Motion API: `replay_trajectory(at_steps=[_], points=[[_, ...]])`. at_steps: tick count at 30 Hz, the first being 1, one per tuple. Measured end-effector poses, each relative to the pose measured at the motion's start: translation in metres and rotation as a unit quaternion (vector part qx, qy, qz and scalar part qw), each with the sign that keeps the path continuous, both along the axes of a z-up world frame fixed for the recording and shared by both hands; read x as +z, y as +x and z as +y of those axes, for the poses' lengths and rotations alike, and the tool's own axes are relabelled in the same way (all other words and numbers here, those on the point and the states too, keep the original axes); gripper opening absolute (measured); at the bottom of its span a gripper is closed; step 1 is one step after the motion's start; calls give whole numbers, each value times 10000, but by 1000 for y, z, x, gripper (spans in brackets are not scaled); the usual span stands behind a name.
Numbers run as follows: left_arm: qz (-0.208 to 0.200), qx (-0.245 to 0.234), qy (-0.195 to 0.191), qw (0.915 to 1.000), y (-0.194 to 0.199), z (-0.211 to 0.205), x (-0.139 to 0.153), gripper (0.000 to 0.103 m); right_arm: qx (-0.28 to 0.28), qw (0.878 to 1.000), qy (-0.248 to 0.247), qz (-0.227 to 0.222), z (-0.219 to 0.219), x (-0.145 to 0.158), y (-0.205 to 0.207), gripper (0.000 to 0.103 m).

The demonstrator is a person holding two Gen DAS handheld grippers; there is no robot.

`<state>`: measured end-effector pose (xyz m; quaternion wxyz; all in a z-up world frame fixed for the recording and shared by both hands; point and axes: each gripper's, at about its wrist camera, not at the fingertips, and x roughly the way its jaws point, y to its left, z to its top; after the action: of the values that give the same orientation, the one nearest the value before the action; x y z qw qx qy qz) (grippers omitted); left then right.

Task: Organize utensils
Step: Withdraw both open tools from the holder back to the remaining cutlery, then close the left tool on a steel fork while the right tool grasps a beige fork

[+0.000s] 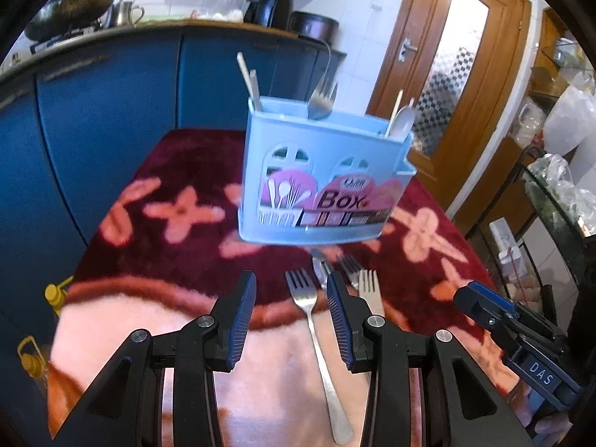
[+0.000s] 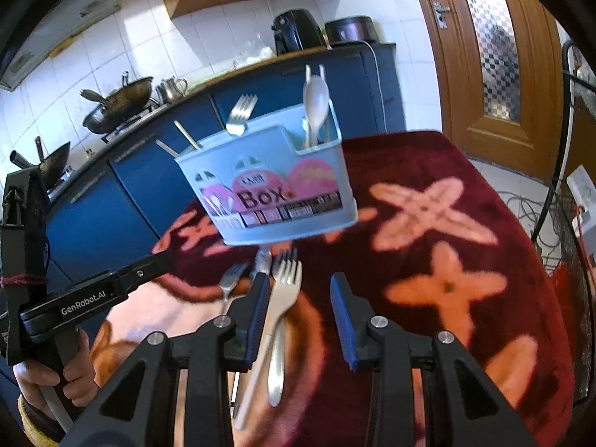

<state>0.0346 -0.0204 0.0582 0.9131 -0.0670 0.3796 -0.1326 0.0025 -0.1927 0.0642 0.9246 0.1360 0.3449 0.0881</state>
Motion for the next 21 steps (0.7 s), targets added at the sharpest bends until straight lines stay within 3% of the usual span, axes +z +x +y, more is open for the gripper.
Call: replay_trajectory(at_steps=[15,21], points=[[794,-161,-297,9963,34,-3,-53,40,-87,9990,62,438,-6,-30,12,39],[967,-254,-524,9936,45,-6,-65,32,-95,9986,71,510,-7,-35,15,39]])
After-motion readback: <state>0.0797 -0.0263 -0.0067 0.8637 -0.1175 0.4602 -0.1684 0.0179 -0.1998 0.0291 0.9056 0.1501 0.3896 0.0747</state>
